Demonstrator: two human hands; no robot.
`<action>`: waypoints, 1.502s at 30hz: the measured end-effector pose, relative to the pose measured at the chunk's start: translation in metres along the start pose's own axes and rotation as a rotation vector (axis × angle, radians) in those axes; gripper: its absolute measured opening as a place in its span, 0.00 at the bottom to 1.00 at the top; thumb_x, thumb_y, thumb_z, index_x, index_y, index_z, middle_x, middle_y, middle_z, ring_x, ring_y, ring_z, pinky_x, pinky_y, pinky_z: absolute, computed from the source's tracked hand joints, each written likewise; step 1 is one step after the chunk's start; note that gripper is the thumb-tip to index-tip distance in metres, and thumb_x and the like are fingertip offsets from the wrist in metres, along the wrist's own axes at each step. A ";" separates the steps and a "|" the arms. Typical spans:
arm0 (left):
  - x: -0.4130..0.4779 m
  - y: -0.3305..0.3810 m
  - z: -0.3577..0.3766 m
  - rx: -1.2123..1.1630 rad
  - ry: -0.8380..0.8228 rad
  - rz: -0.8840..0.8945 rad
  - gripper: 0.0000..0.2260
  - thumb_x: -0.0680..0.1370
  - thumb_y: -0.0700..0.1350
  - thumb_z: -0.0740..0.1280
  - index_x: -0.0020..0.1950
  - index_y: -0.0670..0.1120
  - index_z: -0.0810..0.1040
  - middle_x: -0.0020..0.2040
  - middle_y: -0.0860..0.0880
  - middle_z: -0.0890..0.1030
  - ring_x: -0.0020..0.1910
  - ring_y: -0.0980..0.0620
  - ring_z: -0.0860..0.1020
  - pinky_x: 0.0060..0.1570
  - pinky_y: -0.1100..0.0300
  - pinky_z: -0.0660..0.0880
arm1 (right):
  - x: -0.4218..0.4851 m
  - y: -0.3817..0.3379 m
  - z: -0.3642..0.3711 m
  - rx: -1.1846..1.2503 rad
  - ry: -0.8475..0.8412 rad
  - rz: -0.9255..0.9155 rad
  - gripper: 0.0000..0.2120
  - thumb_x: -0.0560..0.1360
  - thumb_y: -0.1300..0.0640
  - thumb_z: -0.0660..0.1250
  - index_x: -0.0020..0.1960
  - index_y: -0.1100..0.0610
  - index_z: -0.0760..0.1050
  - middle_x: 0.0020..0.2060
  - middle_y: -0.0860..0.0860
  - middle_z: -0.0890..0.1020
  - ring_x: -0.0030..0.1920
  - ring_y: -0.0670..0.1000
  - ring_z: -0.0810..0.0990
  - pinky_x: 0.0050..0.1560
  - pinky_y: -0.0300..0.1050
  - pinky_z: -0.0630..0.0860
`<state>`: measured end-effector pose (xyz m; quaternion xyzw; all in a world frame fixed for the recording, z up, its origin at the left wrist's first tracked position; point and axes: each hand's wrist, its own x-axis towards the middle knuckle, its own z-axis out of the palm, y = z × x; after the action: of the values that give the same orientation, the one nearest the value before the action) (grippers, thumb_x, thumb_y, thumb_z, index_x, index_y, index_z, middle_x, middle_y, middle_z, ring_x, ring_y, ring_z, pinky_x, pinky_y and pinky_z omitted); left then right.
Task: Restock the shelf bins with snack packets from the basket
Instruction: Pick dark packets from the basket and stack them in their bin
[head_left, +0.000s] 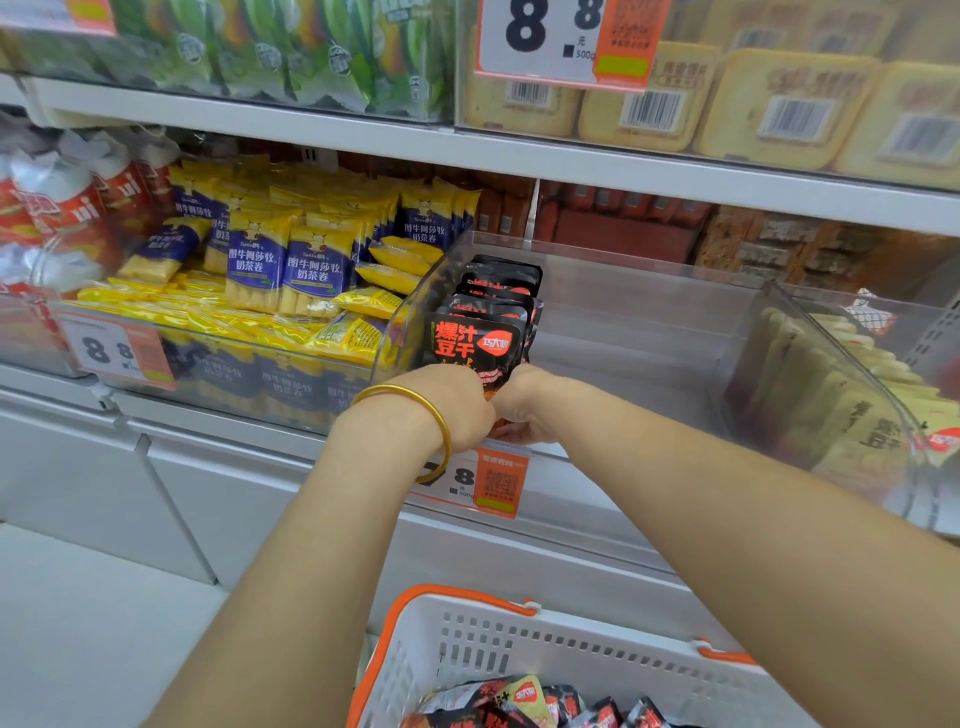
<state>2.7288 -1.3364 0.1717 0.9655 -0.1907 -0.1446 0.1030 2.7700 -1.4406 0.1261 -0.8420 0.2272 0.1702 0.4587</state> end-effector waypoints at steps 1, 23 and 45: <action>0.000 0.000 0.000 0.009 -0.006 0.000 0.08 0.82 0.45 0.54 0.50 0.43 0.70 0.46 0.45 0.72 0.45 0.49 0.70 0.44 0.60 0.66 | -0.001 0.000 0.001 0.007 -0.004 -0.002 0.21 0.70 0.67 0.72 0.62 0.63 0.73 0.52 0.58 0.81 0.51 0.54 0.81 0.54 0.46 0.79; -0.005 -0.004 0.002 0.062 0.002 -0.004 0.16 0.83 0.48 0.52 0.61 0.40 0.73 0.52 0.44 0.75 0.50 0.48 0.73 0.47 0.60 0.68 | -0.007 0.001 -0.004 0.137 -0.019 0.059 0.23 0.68 0.69 0.73 0.62 0.63 0.72 0.54 0.58 0.81 0.54 0.55 0.81 0.58 0.49 0.78; -0.091 0.007 0.093 -0.100 -0.206 0.251 0.13 0.80 0.48 0.60 0.49 0.40 0.80 0.48 0.45 0.82 0.46 0.49 0.79 0.43 0.59 0.71 | -0.162 0.127 -0.025 -0.066 -0.221 -0.359 0.05 0.74 0.69 0.66 0.46 0.61 0.73 0.31 0.53 0.76 0.30 0.51 0.80 0.27 0.41 0.78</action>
<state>2.6166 -1.3198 0.1083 0.9079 -0.3117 -0.2380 0.1483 2.5673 -1.4855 0.1310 -0.8598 0.0161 0.1842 0.4761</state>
